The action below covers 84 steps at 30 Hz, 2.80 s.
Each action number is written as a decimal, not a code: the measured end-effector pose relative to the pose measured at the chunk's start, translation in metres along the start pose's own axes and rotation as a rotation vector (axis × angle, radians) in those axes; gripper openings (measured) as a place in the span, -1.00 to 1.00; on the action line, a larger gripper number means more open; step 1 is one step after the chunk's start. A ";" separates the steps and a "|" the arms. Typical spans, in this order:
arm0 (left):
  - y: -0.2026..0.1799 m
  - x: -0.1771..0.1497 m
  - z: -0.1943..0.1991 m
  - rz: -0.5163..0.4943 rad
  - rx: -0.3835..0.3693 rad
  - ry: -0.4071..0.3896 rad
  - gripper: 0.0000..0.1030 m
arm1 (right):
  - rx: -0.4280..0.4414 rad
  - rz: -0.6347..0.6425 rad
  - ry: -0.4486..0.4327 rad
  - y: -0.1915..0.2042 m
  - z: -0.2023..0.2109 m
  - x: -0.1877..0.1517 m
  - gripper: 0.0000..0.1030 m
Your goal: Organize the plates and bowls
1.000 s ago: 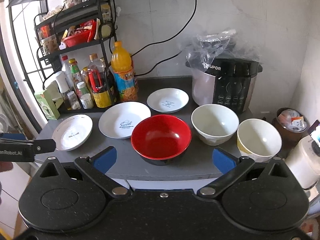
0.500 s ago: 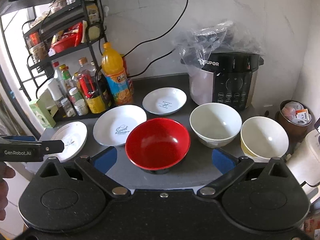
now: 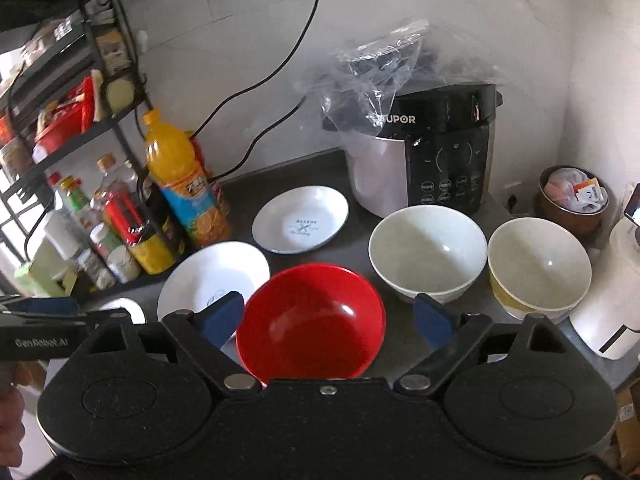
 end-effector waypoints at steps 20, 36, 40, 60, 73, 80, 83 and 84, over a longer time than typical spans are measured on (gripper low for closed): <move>-0.040 0.042 -0.065 -0.085 -0.082 0.073 0.18 | -0.043 -0.116 0.038 -0.036 -0.047 0.012 0.36; -0.114 0.087 -0.127 -0.006 -0.132 0.118 -0.23 | -0.004 -0.174 0.158 -0.121 -0.103 0.030 -0.36; -0.127 0.097 -0.144 0.007 -0.132 0.142 -0.31 | 0.005 -0.186 0.191 -0.137 -0.120 0.033 -0.47; -0.185 0.126 -0.223 -0.055 -0.108 0.234 -0.42 | 0.014 -0.184 0.318 -0.168 -0.165 0.043 -0.59; -0.191 0.121 -0.243 -0.077 -0.037 0.253 -0.90 | -0.058 -0.082 0.342 -0.156 -0.178 0.049 -0.60; -0.181 0.127 -0.211 -0.050 -0.057 0.201 -0.90 | -0.057 -0.030 0.286 -0.144 -0.155 0.057 -0.60; -0.176 0.125 -0.196 -0.047 -0.072 0.178 -0.90 | -0.060 0.005 0.260 -0.140 -0.140 0.061 -0.60; -0.174 0.124 -0.191 -0.040 -0.079 0.173 -0.90 | -0.062 0.014 0.253 -0.138 -0.135 0.062 -0.60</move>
Point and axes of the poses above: each gripper's, at about its wrist camera, not at the fingertips, and z roughly against the way its jaws point, y to its left, x to its top, the point moved 3 cm from there along -z, roughly the way its jaws point, and after that the axes turned 9 degrees about y, right-handed, at the moved point
